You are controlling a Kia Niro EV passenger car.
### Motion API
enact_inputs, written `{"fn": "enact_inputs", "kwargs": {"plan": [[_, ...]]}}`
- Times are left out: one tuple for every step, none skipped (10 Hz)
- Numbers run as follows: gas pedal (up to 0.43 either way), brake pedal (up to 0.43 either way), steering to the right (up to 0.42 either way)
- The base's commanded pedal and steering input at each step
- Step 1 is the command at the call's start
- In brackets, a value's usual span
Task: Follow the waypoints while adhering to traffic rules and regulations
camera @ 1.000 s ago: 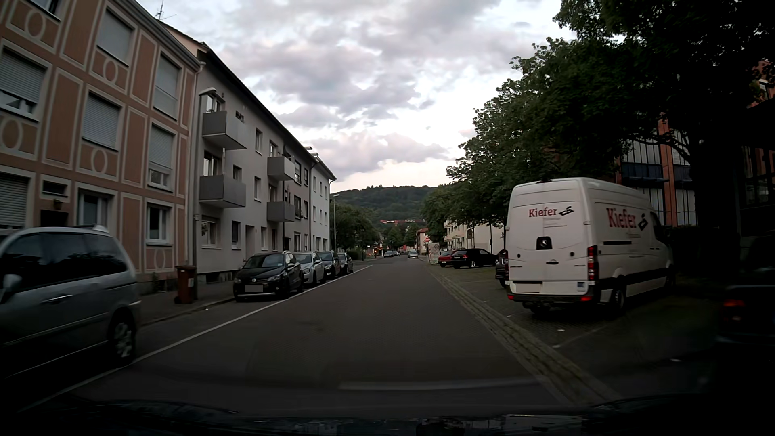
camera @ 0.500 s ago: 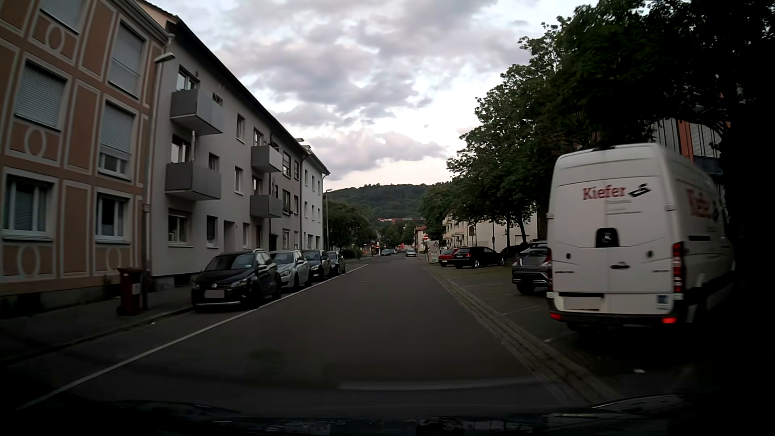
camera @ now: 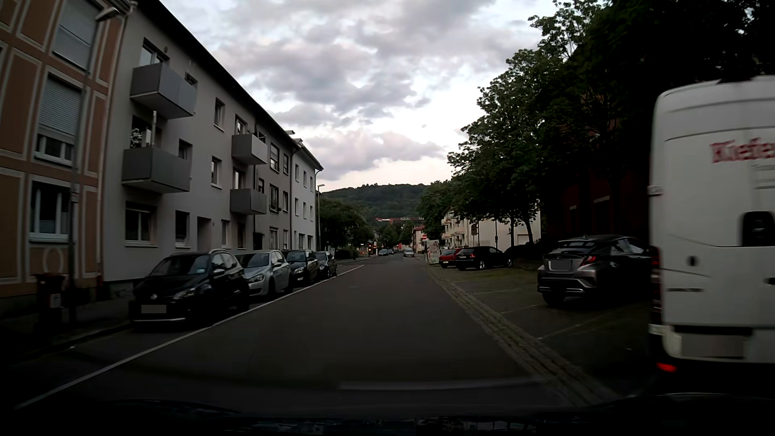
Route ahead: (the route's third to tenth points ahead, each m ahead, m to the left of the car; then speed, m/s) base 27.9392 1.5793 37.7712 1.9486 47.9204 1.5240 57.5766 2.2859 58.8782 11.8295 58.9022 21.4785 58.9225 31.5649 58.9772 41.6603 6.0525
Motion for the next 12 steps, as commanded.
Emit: {"fn": "enact_inputs", "kwargs": {"plan": [[0.047, 0.0, 0.006], [0.047, 0.0, 0.005], [0.047, 0.0, 0.005], [0.047, 0.0, 0.005], [0.047, 0.0, 0.005], [0.047, 0.0, 0.005], [0.047, 0.0, 0.005], [0.047, 0.0, 0.004], [0.047, 0.0, 0.003], [0.047, 0.0, 0.003], [0.047, 0.0, 0.002], [0.047, 0.0, 0.002]]}}
